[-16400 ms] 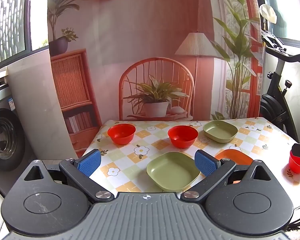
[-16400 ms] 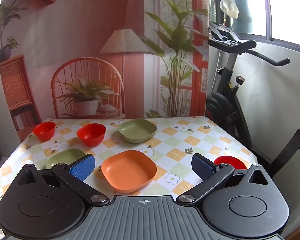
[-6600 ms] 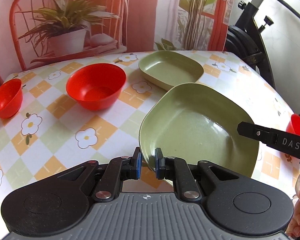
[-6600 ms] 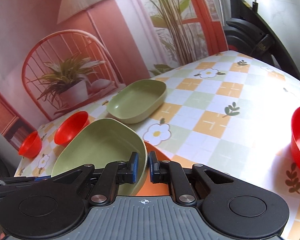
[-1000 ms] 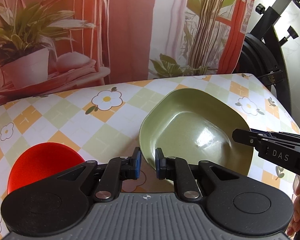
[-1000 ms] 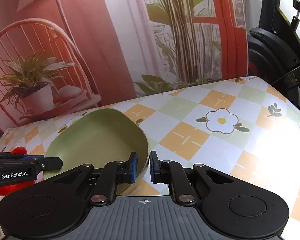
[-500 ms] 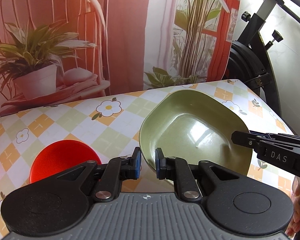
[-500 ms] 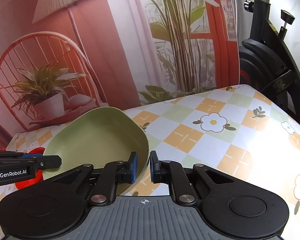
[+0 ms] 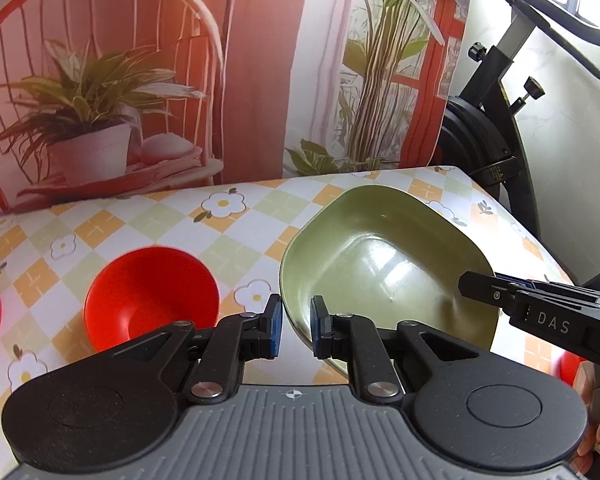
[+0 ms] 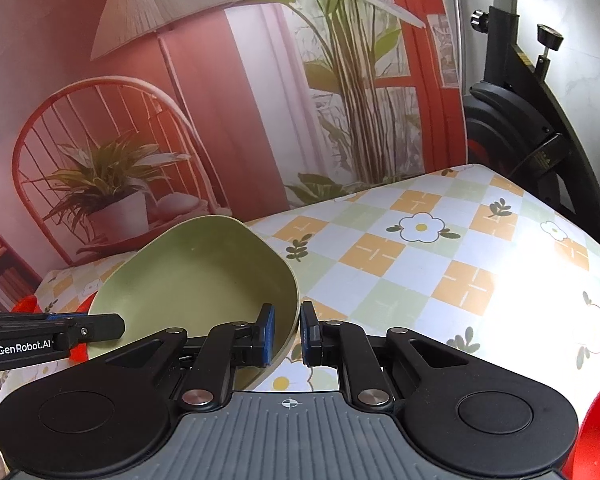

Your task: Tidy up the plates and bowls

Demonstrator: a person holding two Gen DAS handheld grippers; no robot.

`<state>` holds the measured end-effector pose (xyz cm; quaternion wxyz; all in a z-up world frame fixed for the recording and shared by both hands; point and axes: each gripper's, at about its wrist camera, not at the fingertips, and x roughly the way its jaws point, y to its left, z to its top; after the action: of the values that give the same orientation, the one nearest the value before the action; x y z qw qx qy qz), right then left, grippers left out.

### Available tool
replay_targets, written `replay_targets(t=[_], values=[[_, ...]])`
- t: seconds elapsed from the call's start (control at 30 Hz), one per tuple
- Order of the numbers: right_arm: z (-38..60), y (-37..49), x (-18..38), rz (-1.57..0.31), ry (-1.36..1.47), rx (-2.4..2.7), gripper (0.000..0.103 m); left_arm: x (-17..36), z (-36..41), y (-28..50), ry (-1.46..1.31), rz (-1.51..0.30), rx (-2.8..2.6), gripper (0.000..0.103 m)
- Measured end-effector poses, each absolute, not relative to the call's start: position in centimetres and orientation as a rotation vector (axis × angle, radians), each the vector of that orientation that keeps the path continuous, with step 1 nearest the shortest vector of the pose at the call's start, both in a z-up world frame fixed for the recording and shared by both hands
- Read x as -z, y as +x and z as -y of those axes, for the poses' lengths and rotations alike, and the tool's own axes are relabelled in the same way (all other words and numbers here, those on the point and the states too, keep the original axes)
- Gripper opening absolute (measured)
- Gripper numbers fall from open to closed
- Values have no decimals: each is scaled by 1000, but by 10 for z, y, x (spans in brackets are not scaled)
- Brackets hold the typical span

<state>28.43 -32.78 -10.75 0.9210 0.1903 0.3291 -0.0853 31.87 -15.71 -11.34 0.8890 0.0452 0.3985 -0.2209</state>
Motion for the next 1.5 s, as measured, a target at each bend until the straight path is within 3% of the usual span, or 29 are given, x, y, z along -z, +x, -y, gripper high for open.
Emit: replay_targets(t=[0.87,1.5], values=[[284,195,114,-665,411,163,13,123,120,251,69,-841,449,16],[283,184,135,-711,402,192,14,142,126,237,132,-873,480,16]])
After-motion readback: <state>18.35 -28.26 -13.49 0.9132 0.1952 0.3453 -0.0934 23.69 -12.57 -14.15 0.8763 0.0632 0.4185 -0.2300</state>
